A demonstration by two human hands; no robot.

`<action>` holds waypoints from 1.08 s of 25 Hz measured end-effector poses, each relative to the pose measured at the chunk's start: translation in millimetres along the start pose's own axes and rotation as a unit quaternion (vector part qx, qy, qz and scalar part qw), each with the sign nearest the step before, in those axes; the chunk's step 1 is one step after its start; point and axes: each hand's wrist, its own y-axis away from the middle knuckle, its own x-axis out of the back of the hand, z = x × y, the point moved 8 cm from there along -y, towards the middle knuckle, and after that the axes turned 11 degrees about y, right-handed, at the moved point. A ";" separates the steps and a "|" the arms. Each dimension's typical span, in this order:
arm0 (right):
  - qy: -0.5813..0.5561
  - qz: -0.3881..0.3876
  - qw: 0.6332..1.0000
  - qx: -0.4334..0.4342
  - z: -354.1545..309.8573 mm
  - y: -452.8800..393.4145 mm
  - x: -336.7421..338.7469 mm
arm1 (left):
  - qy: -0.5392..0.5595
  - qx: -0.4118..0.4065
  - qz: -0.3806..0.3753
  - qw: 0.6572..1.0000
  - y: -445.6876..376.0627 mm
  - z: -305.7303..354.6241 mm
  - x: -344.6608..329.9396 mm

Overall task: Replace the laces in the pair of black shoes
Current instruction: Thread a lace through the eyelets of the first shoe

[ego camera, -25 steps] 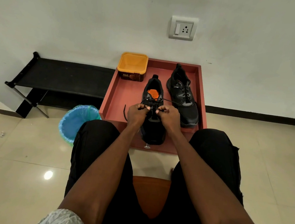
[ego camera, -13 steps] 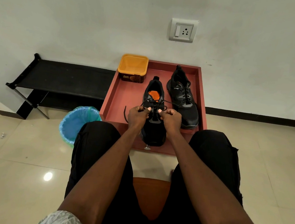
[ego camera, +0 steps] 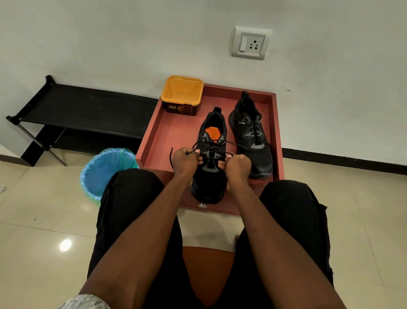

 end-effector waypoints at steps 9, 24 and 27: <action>0.045 -0.083 0.991 0.091 -21.3 -3.8 -2.6 | 0.001 0.007 -0.079 0.997 -4.2 13.6 -3.6; 0.278 0.010 0.930 0.241 -39.2 9.7 -12.4 | -0.127 -0.140 -0.045 0.981 -1.9 22.0 -15.9; 0.162 -0.004 0.971 0.174 -32.5 5.4 -7.9 | -0.054 -0.121 -0.040 0.990 -1.2 20.5 -11.8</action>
